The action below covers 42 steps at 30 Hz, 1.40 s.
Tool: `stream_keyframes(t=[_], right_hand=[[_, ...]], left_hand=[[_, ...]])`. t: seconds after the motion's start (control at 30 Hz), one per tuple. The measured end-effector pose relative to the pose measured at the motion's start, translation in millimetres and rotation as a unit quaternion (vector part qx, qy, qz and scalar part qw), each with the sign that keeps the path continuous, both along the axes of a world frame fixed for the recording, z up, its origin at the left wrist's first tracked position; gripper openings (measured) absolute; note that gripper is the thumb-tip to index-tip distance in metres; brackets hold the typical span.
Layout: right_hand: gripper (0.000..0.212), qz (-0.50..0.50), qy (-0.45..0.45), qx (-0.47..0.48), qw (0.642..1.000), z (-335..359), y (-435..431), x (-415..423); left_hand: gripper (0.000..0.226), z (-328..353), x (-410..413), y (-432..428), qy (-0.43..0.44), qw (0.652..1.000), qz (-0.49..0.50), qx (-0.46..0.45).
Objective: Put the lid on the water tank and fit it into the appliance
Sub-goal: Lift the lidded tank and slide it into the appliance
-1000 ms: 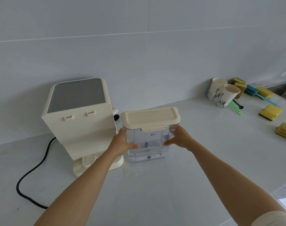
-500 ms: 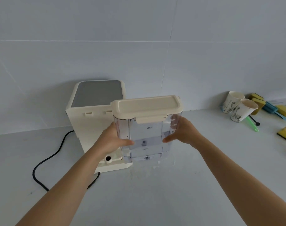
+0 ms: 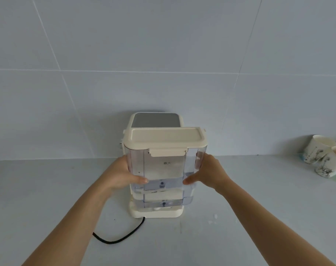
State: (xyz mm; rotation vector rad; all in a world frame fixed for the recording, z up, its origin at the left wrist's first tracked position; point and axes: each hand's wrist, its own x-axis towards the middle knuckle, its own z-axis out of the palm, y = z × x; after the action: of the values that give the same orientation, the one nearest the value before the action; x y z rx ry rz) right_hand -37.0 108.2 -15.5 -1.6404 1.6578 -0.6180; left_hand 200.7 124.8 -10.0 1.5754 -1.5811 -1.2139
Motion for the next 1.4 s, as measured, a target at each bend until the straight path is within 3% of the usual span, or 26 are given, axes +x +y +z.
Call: stream_keyframes(t=[0.17, 0.37, 0.53, 0.73, 1.4], right_hand=[[0.065, 0.000, -0.024, 0.008, 1.000, -2, -6, 19], [0.087, -0.017, -0.039, 0.025, 0.999, -10, -13, 33], [0.092, -0.032, -0.039, 0.031, 0.998, -15, -14, 37], [0.085, -0.041, -0.030, 0.032, 0.998, -20, -17, 37], [0.081, -0.055, -0.029, 0.033, 0.998, -33, -17, 39]], left_hand=[[0.055, 1, 16, -5, -0.003, 1.000, 0.023, 0.015], [0.057, -1, 26, -14, -0.005, 0.999, 0.033, 0.033], [0.056, -7, 29, -22, 0.003, 0.998, 0.036, 0.042], [0.046, -16, 28, -28, 0.010, 0.998, 0.036, 0.040], [0.047, -37, 25, -33, 0.021, 0.998, 0.046, 0.024]])
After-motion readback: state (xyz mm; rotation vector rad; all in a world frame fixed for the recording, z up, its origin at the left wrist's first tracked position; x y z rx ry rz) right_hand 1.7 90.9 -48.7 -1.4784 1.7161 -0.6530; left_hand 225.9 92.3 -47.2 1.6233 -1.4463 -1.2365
